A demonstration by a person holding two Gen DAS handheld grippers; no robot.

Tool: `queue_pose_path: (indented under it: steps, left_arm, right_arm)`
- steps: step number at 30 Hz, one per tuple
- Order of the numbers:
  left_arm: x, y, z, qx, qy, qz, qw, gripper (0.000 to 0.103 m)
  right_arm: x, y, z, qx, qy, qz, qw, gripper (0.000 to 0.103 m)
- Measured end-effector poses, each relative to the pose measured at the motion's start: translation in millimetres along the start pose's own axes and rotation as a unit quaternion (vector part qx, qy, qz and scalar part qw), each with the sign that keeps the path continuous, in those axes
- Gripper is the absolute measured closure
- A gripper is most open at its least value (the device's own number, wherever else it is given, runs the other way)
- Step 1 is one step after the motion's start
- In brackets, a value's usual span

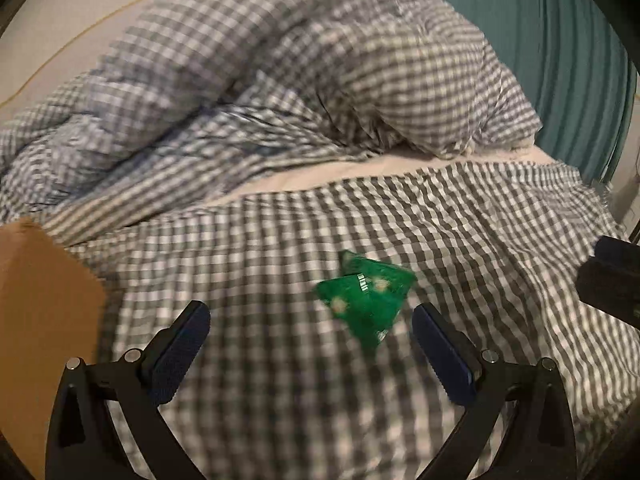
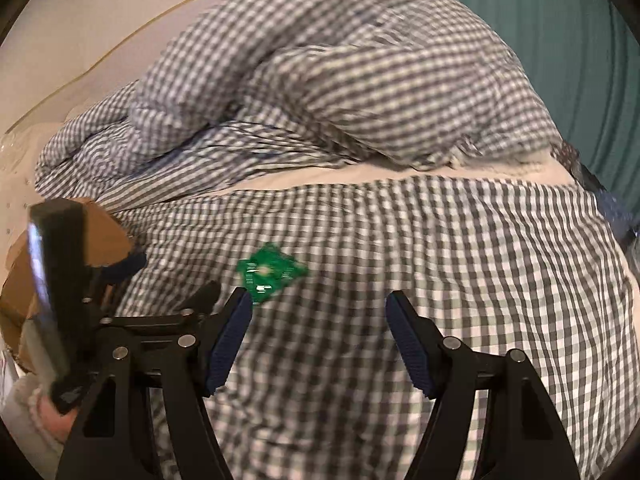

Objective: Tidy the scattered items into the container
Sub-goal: 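Move the left tool to the green foil packet and grasp it, then lift the green packet with the left tool and release it into the box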

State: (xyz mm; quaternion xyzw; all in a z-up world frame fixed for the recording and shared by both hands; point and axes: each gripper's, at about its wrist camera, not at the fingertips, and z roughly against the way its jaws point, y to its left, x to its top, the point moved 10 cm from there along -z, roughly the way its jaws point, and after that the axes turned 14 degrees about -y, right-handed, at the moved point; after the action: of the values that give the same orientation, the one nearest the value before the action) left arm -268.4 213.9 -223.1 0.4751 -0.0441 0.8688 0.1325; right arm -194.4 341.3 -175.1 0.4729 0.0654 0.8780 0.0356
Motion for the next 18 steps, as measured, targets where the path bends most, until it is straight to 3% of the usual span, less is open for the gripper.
queue_pose_path:
  steps: [3,8,10,12,14,18]
  left_arm:
    - [-7.2,-17.7,-27.6,-0.016,0.003,0.009,0.9998,0.000]
    - [-29.6,-27.5,-74.2,-0.008,0.051,0.015,0.9986,0.006]
    - [-33.3,-29.3,-82.3,-0.020,0.054,0.028,0.9979,0.014]
    - [-28.4,-33.4,-80.0,-0.034,0.041,0.025,0.9983,0.065]
    - [-25.3,-37.4,-75.5,-0.039,0.035,0.010,0.9986,0.072]
    - [-27.5,-31.5,-66.1,-0.036,0.038,0.014,0.9985,0.073]
  right_arm:
    - [-8.8,-19.1,-12.8,-0.004,0.007,-0.013,1.000,0.034]
    - [-24.9,-39.2,-31.6,-0.002,0.026,-0.040,0.999,0.034]
    - [-29.4,-45.1,-37.6,-0.002,0.031,-0.051,0.998,0.034]
    - [-33.3,-48.4,-40.7,-0.002,0.034,-0.056,0.998,0.034]
    - [-35.5,-48.4,-42.3,-0.002,0.036,-0.058,0.998,0.034]
    - [-35.2,-39.6,-40.1,0.004,0.039,-0.058,0.998,0.034]
